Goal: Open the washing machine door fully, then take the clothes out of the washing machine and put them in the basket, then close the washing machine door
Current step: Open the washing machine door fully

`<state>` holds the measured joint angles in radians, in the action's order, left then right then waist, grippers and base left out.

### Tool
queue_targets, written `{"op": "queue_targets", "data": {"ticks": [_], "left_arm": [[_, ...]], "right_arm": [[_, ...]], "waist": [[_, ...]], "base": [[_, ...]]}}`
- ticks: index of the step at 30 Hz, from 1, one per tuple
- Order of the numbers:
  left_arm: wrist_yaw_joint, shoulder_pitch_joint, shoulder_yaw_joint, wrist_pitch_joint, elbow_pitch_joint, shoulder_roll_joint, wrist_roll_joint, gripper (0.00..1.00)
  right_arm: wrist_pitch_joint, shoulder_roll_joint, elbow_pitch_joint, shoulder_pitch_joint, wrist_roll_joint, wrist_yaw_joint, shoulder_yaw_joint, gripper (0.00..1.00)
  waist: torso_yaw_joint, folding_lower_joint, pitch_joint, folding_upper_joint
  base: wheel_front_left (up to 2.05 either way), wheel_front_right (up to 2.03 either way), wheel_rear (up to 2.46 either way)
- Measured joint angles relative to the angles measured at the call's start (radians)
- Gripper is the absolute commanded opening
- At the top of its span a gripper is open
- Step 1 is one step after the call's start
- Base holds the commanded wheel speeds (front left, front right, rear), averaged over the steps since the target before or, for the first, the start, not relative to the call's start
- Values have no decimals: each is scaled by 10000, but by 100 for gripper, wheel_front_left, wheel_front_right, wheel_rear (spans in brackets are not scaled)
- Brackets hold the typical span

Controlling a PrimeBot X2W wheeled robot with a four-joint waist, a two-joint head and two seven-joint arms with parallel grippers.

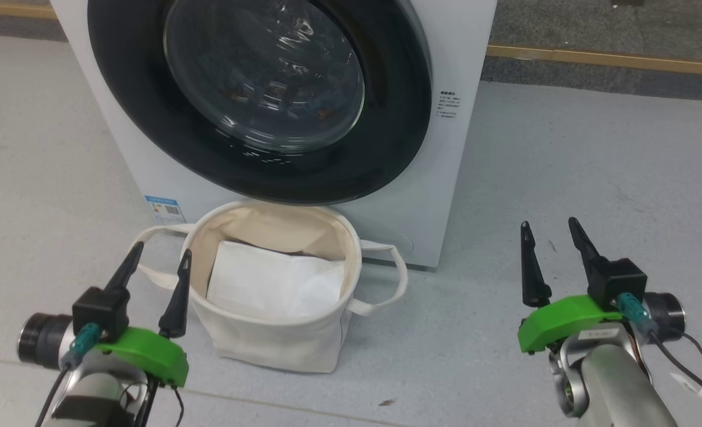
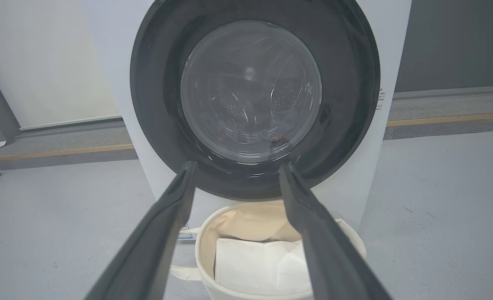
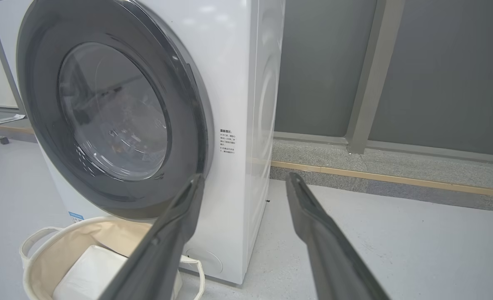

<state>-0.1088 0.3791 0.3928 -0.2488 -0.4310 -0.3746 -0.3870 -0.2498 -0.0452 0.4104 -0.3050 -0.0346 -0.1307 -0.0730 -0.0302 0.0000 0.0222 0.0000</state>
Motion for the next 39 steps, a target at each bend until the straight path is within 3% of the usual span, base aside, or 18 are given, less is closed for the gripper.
{"op": "queue_targets", "data": {"ticks": [8,9,10,11,18,21,26,31,39], "left_arm": [[50,-20,96,0,69,288,174,100],[50,-26,105,0,71,314,174,100],[54,-35,105,0,71,336,174,100],[69,-43,105,0,81,351,174,100],[140,-46,88,-2,211,474,303,100],[274,-41,90,-2,132,671,337,100],[391,1,13,-2,71,796,451,100],[571,274,-138,-6,86,1034,602,100],[905,639,-426,-8,159,1430,895,100]], "right_arm": [[0,0,-48,-27,-1476,0,-8,100],[0,0,-42,-58,-1678,0,-4,94],[0,0,-6,-112,-1804,0,4,19],[0,0,58,-198,-2050,0,10,0],[305,-174,688,-1232,-5246,0,755,0],[1925,-692,642,-1945,-8310,0,1156,0],[4320,-1762,635,-2688,-10941,2,1553,0],[5927,-2479,1024,-3900,-12142,2,1685,0],[7170,-2989,2328,-6403,-12642,2,1705,0]], "waist": [[-110,0,-166,0],[-122,0,-193,0],[-135,0,-221,0],[-150,0,-253,0],[-337,0,-754,0],[-576,0,-1093,0],[-894,0,-1554,0],[-1197,1,-2030,0],[-1610,1,-2896,0]], "base": [[0,0,0],[0,0,0],[0,0,0],[0,0,0],[0,0,0],[0,0,0],[0,0,0],[0,0,0],[0,0,0]]}}
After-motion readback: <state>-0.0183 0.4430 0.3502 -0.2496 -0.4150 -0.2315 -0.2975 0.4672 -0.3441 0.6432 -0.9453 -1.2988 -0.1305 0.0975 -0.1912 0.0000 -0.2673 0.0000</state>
